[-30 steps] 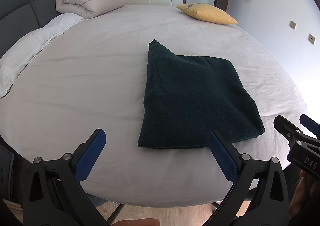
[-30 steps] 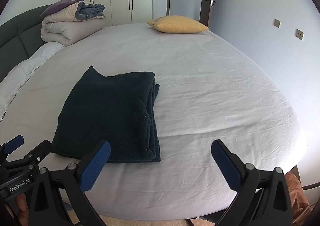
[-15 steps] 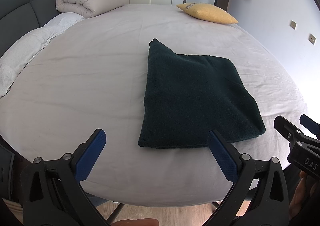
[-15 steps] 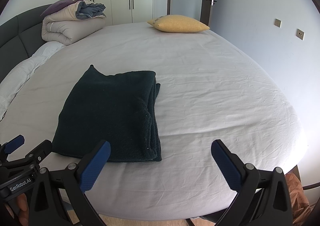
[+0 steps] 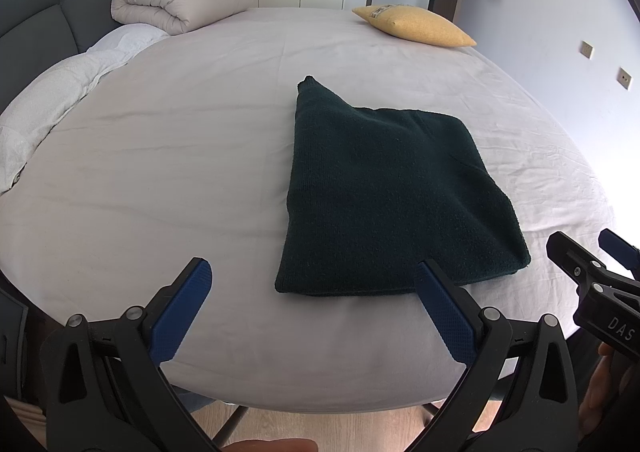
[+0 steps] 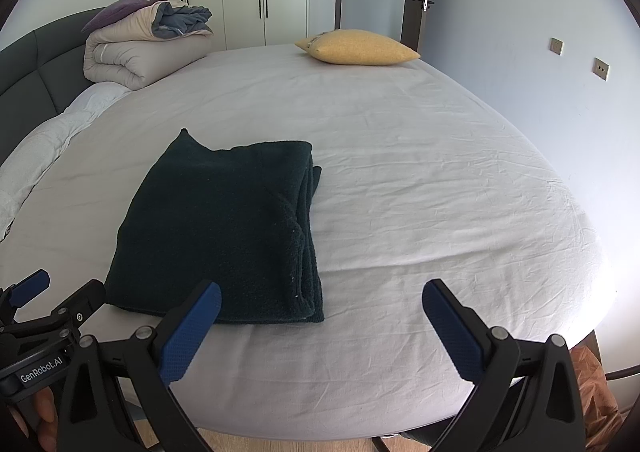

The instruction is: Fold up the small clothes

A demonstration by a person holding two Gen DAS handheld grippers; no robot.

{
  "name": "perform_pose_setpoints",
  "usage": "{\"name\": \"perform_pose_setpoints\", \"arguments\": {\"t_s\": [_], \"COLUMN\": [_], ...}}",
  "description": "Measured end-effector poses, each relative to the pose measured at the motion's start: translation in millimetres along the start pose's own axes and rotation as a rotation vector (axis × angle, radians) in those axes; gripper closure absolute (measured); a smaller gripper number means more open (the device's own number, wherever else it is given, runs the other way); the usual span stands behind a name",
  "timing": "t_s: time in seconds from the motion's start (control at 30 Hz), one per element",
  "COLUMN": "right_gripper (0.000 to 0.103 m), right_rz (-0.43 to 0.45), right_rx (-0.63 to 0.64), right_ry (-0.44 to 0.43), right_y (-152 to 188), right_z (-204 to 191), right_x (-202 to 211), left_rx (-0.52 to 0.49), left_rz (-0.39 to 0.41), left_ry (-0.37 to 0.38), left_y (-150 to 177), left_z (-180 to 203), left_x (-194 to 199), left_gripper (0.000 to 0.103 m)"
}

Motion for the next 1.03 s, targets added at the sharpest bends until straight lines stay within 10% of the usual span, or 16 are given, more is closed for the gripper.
{"name": "perform_pose_setpoints", "arguments": {"t_s": [1.03], "right_gripper": [0.0], "right_rz": [-0.008], "right_rx": [0.01], "right_ry": [-0.008], "right_y": [5.3], "right_z": [-0.9], "right_x": [-4.0], "left_rx": [-0.002], "left_rz": [-0.002], "left_ry": [-0.008], "left_y": [1.1], "left_z": [-6.2], "left_x": [-4.9], "left_gripper": [0.0]}}
Point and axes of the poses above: each gripper's, at about its wrist camera, not at the fingertips, and x roughly against the way its jaws point, z to its right, y to its underside, the point moved 6 cm from there along -x, roughly the way its jaws point, and after that the axes turned 4 degrees about -z, right-handed, at the moved point
